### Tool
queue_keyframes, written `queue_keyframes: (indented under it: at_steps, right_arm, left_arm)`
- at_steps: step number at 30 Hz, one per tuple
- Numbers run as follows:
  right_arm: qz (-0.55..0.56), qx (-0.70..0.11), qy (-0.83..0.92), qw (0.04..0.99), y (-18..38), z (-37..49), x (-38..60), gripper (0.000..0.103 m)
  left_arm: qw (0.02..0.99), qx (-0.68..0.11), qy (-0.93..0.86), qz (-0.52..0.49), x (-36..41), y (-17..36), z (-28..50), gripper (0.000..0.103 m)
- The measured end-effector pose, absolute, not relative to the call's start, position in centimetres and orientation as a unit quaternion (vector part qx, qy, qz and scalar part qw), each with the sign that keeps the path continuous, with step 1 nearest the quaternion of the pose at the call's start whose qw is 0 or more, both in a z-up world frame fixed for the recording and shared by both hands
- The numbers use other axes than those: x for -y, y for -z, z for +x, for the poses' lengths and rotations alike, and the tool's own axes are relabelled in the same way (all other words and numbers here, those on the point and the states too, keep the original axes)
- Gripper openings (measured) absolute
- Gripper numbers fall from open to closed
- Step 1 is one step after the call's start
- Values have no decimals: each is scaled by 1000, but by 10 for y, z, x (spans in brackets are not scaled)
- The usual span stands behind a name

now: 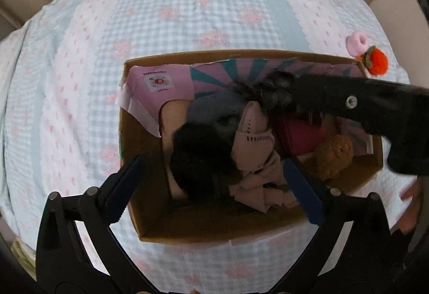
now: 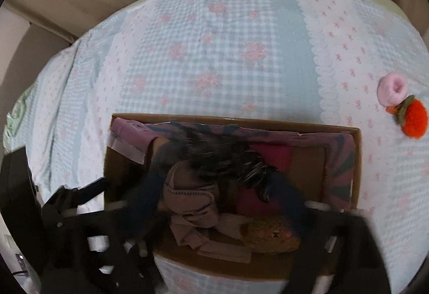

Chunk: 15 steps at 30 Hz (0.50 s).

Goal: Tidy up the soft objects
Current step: 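Open both grippers to drop the sock and scrunchie into the box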

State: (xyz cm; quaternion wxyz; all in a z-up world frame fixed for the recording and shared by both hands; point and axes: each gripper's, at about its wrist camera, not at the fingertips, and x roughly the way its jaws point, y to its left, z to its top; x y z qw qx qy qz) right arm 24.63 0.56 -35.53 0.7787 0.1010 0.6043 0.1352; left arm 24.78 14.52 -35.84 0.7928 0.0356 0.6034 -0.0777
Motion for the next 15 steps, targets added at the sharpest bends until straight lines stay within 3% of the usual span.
queue_keyframes:
  at_steps: [15]
  right_arm:
    - [86,-606,-140,778,354,238,0,103]
  left_arm:
    - [794,-603,76,22,-151,350,235,103]
